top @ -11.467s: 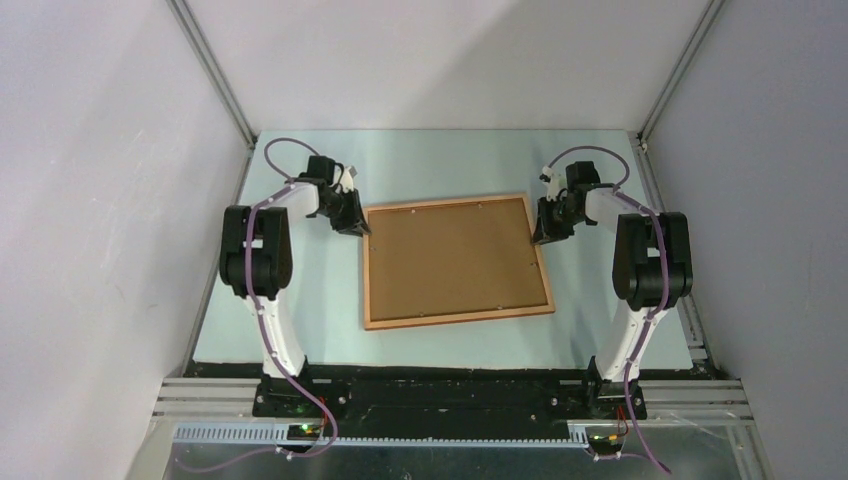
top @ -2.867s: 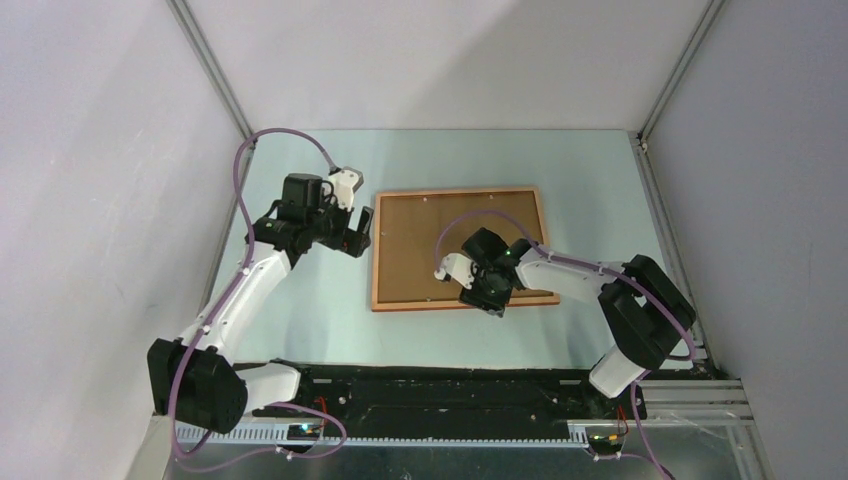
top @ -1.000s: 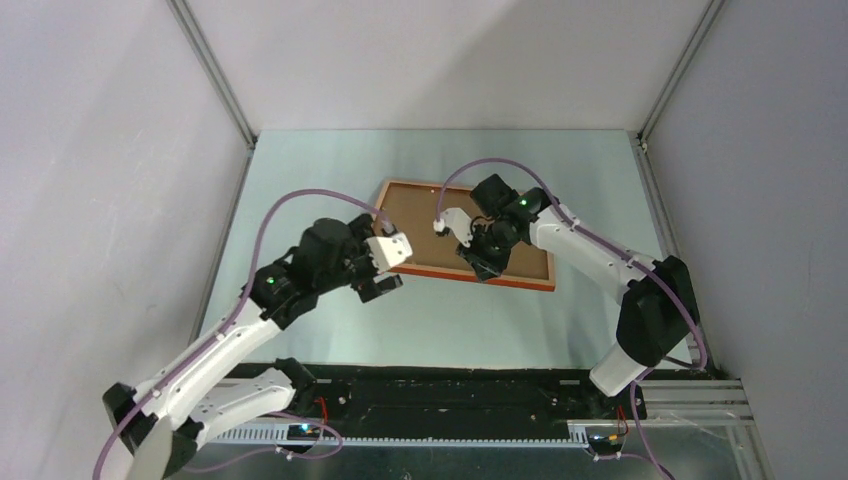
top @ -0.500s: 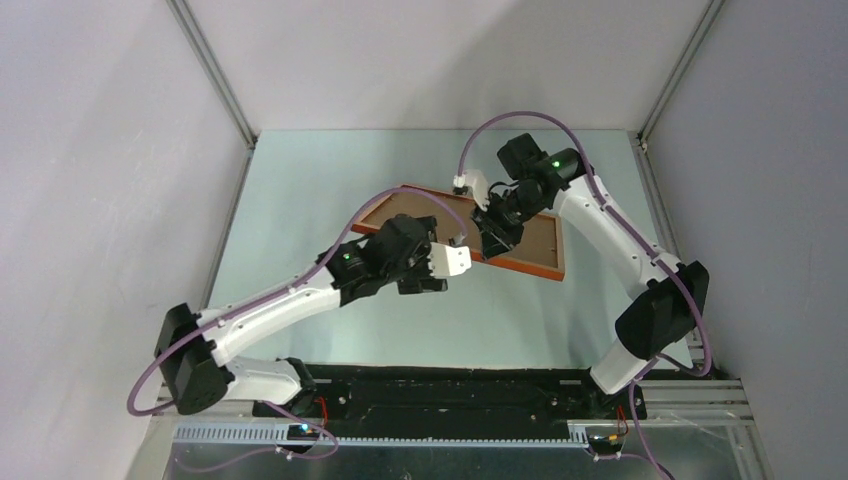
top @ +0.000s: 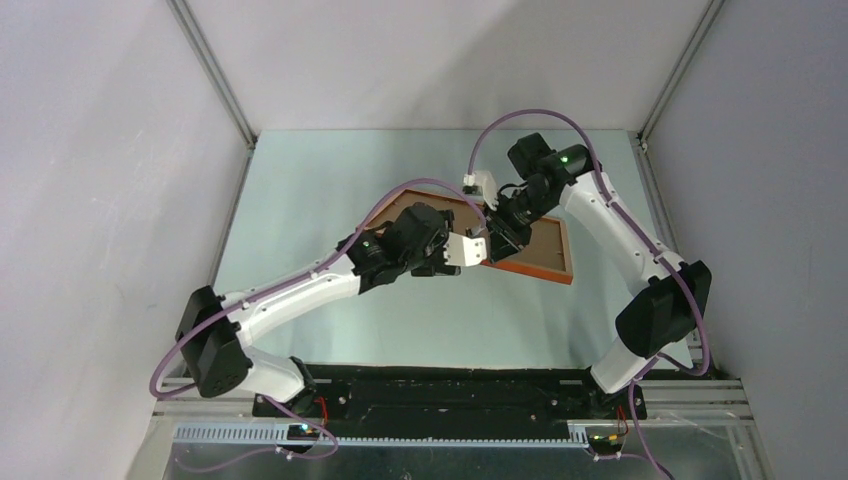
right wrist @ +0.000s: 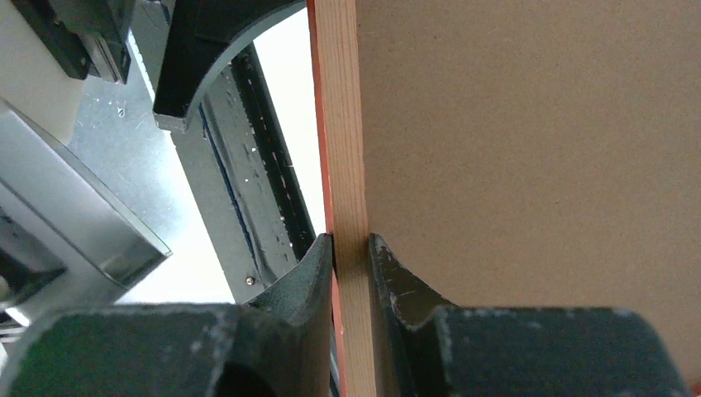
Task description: Put the photo into the frame
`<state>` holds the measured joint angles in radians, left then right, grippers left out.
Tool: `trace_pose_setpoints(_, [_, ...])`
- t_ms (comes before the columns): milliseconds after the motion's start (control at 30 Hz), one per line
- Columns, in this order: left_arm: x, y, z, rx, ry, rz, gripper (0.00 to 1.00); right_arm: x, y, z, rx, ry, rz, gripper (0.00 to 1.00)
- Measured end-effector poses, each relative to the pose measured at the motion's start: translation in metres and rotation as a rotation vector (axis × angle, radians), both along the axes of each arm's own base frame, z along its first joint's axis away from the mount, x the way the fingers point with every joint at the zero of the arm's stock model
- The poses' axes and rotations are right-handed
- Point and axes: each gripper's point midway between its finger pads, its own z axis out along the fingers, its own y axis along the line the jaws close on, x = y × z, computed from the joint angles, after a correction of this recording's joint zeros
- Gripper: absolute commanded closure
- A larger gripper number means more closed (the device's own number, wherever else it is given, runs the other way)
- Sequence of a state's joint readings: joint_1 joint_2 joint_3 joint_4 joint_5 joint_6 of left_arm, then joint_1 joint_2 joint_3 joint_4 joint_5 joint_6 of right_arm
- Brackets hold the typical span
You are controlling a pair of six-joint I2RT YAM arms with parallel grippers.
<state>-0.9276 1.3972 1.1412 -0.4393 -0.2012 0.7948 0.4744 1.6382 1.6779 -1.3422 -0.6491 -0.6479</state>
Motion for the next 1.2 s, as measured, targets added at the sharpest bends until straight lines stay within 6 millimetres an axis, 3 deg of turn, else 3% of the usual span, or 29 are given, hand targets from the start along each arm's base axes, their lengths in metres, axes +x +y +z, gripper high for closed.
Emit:
trace_pose_setpoints(500, [-0.006,-0.035,-0.002,0.015,0.097,-0.085,0.55,0.005,-0.005,0.006,0.015,-0.004,-0.017,1.0])
trace_pose_setpoints(567, [-0.008,-0.037,-0.004,0.025,0.113,-0.094,0.65,0.005,-0.006,0.007,0.015,-0.004,-0.021,1.0])
trace_pose_setpoints(633, [-0.01,-0.039,-0.007,0.046,0.122,-0.11,0.84,0.006,-0.007,0.007,0.013,-0.005,-0.024,0.99])
trace_pose_setpoints(667, [-0.012,-0.039,-0.008,0.068,0.12,-0.133,0.96,0.007,-0.008,0.007,0.012,-0.006,-0.027,0.96])
trace_pose_setpoints(733, [-0.014,-0.038,-0.012,0.107,0.115,-0.143,1.0,0.01,-0.011,0.008,0.01,-0.017,-0.033,0.89])
trace_pose_setpoints(833, [-0.012,-0.041,-0.007,0.11,0.099,-0.145,1.0,0.012,-0.014,0.009,0.01,-0.012,-0.046,0.76])
trace_pose_setpoints(900, [-0.012,-0.041,-0.005,0.111,0.1,-0.145,1.0,0.012,-0.015,0.01,0.013,-0.008,-0.055,0.64])
trace_pose_setpoints(933, [-0.012,-0.041,-0.004,0.11,0.102,-0.143,1.0,0.012,-0.016,0.01,0.015,-0.005,-0.064,0.54])
trace_pose_setpoints(1000, [-0.012,-0.041,-0.002,0.107,0.103,-0.138,1.0,0.014,-0.017,0.014,0.022,-0.003,-0.089,0.44])
trace_pose_setpoints(1200, [-0.013,-0.039,0.011,0.09,0.116,-0.112,1.0,0.03,-0.033,0.038,0.063,-0.072,-0.196,0.32])
